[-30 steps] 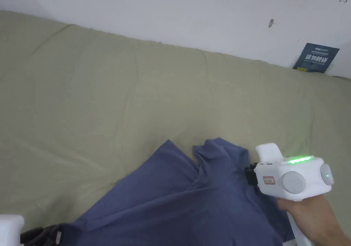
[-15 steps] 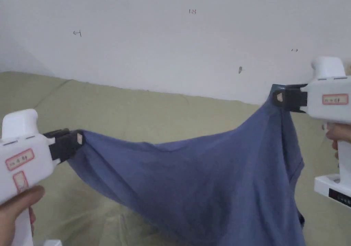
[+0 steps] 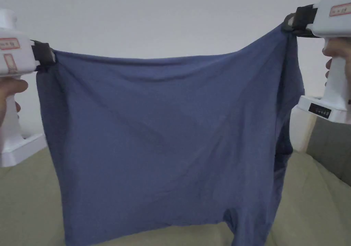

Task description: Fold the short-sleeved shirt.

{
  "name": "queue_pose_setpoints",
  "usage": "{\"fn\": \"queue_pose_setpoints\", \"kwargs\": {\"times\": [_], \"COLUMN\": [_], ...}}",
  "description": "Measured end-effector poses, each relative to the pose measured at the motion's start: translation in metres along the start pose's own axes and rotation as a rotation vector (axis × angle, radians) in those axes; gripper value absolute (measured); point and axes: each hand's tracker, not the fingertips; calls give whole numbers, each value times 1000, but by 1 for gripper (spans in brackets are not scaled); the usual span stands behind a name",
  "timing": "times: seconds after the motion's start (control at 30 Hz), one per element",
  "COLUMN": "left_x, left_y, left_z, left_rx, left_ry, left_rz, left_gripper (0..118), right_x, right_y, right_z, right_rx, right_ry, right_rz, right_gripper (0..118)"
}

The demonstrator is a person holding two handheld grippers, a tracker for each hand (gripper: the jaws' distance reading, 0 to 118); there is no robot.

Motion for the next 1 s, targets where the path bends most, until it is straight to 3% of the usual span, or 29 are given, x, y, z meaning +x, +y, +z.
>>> {"fn": "queue_pose_setpoints", "kwargs": {"times": [0.23, 0.37, 0.53, 0.7, 0.83, 0.93, 1.0], "left_x": [2, -10, -41, -49, -47, -45, -46], "left_y": [24, -35, -125, -166, -184, -206, -230], "left_z": [-25, -52, -80, -54, 5, 62, 102], "left_rx": [21, -71, -173, -196, -203, -243, -276], "left_ry": [28, 58, 9, -11, -55, -93, -105], "left_rz": [-77, -57, 93, 114, 130, 127, 94], "left_gripper": [1, 1, 1, 1, 1, 1, 1], "right_x": [13, 21, 30, 22, 13, 2, -5], "right_y": [-4, -68, -149, -178, -191, -214, -238], "right_z": [-39, -64, -79, -45, 19, 83, 126], "right_rx": [-14, -78, -162, -168, -182, -198, -282], "right_ry": [19, -6, -26, 9, 45, 84, 94], "right_rz": [-58, -100, -185, -174, -187, -162, -105], "right_gripper": [2, 2, 2, 2, 2, 2, 2]}}
